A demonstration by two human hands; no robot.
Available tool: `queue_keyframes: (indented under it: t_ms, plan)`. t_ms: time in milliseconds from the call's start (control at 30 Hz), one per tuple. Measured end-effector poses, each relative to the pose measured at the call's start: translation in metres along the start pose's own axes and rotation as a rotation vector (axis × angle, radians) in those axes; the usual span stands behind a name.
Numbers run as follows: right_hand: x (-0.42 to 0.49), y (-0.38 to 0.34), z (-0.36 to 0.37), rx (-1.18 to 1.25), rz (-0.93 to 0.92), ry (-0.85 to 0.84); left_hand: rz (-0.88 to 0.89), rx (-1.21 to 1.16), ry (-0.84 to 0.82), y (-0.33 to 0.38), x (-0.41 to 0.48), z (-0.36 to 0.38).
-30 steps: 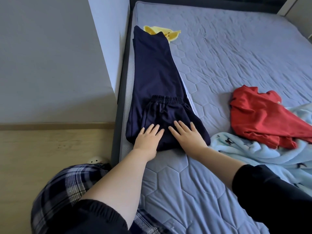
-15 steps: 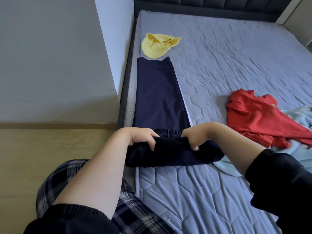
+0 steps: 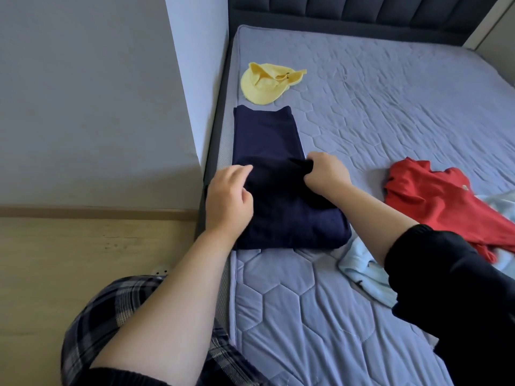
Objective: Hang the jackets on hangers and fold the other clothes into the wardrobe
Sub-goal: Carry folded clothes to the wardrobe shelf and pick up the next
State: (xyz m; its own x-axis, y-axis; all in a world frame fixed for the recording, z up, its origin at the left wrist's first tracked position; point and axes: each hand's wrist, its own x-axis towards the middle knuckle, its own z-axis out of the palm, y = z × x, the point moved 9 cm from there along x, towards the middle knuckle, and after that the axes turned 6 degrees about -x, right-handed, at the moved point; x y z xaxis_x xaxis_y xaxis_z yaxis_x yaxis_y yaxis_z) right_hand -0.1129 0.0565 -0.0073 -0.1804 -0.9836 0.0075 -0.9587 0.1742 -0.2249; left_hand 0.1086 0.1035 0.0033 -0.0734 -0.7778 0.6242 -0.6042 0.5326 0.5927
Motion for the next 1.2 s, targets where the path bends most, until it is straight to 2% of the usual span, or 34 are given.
queue_keyframes:
  t_ms: [67,100,200,233,267,333,433,467,533,633,733,833,933,1000,1200]
  plan:
    - [0.017,0.001,-0.004,-0.007,0.036,0.057,0.116,0.088,-0.093,0.010,-0.005,0.021]
    - [0.024,0.001,-0.002,-0.041,0.025,0.068,0.111,0.131,-0.228,0.007,-0.010,0.038]
    - [0.029,-0.018,0.019,-0.239,-0.171,0.052,-0.116,0.282,-0.801,-0.032,-0.050,0.091]
    - [0.025,-0.025,0.029,-0.275,-0.243,0.052,-0.195,0.321,-0.936,-0.045,-0.065,0.100]
    - [0.019,-0.030,0.041,-0.295,-0.288,0.036,-0.246,0.337,-1.000,-0.053,-0.075,0.104]
    - [0.007,-0.027,0.075,-0.335,-0.307,-0.078,-0.286,0.343,-1.011,-0.062,-0.081,0.109]
    - [-0.005,0.001,0.117,-0.335,-0.165,-0.276,-0.257,0.382,-1.022,-0.064,-0.083,0.113]
    - [-0.007,0.005,0.116,-0.285,-0.124,-0.249,-0.244,0.398,-1.017,-0.063,-0.083,0.113]
    - [-0.014,0.002,0.103,-0.163,-0.139,-0.088,-0.236,0.426,-1.001,-0.063,-0.084,0.112]
    - [-0.047,-0.018,0.089,-0.127,-0.391,0.104,-0.187,0.490,-0.931,-0.063,-0.085,0.109]
    - [-0.077,-0.017,0.116,-0.438,-0.601,0.032,-0.085,0.560,-0.847,-0.057,-0.085,0.107]
    - [-0.077,-0.001,0.124,-0.587,-0.535,-0.012,-0.036,0.515,-0.806,-0.051,-0.083,0.107]
    - [-0.074,-0.006,0.125,-0.639,-0.490,0.021,-0.112,0.397,-0.804,-0.054,-0.078,0.101]
    - [-0.070,-0.015,0.126,-0.622,-0.489,-0.023,-0.191,0.327,-0.787,-0.053,-0.069,0.093]
    - [-0.045,-0.026,0.068,-0.287,-0.351,-0.245,-0.446,0.063,-0.588,-0.047,-0.027,0.054]
